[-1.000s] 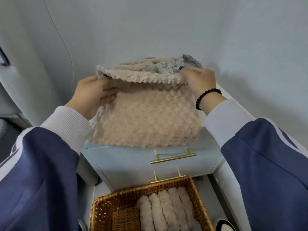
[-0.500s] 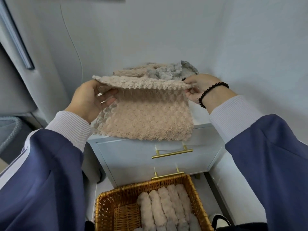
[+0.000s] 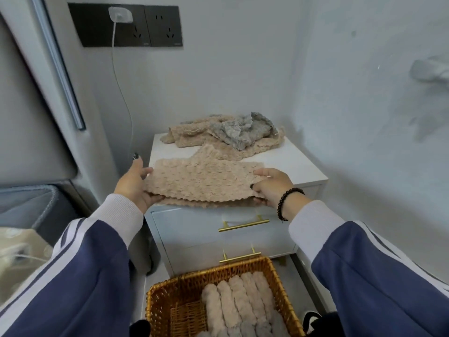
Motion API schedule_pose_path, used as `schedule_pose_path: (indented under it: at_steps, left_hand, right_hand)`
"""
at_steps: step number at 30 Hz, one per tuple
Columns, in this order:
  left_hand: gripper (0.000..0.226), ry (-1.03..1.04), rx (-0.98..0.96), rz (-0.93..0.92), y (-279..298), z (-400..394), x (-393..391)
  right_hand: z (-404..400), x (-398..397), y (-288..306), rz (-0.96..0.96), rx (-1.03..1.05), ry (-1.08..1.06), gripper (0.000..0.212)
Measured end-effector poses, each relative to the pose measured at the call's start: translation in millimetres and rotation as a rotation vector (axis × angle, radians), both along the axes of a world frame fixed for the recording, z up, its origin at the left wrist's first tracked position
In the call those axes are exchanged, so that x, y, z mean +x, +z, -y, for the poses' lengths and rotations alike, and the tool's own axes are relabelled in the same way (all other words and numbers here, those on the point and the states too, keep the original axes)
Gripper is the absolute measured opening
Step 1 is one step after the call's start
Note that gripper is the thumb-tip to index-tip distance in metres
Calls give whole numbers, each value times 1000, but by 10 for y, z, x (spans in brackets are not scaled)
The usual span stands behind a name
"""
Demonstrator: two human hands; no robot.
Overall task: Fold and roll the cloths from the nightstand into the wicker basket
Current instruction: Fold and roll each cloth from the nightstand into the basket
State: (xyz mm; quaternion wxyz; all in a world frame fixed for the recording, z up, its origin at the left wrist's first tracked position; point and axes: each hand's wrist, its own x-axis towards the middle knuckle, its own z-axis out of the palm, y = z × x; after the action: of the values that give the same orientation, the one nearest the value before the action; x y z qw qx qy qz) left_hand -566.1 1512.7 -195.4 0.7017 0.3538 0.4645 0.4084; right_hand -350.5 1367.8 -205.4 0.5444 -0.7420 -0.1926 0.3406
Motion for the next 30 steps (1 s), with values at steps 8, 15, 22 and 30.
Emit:
schedule_pose_path:
  at_steps: [8, 15, 22, 30]
  left_hand:
    - [52, -90, 452, -558, -180, -29, -129]
    - [40, -210, 552, -796, -119, -112, -127]
    - [63, -243, 599, -1041, -106, -104, -26]
    - [77, -461, 559, -1201, 64, -66, 79]
  right_hand:
    - [68, 68, -37, 386, -67, 167, 42]
    - [52, 156, 16, 593, -195, 311, 42]
    - [-48, 292, -30, 564, -147, 158, 21]
    - [-119, 486, -65, 672, -180, 33, 25]
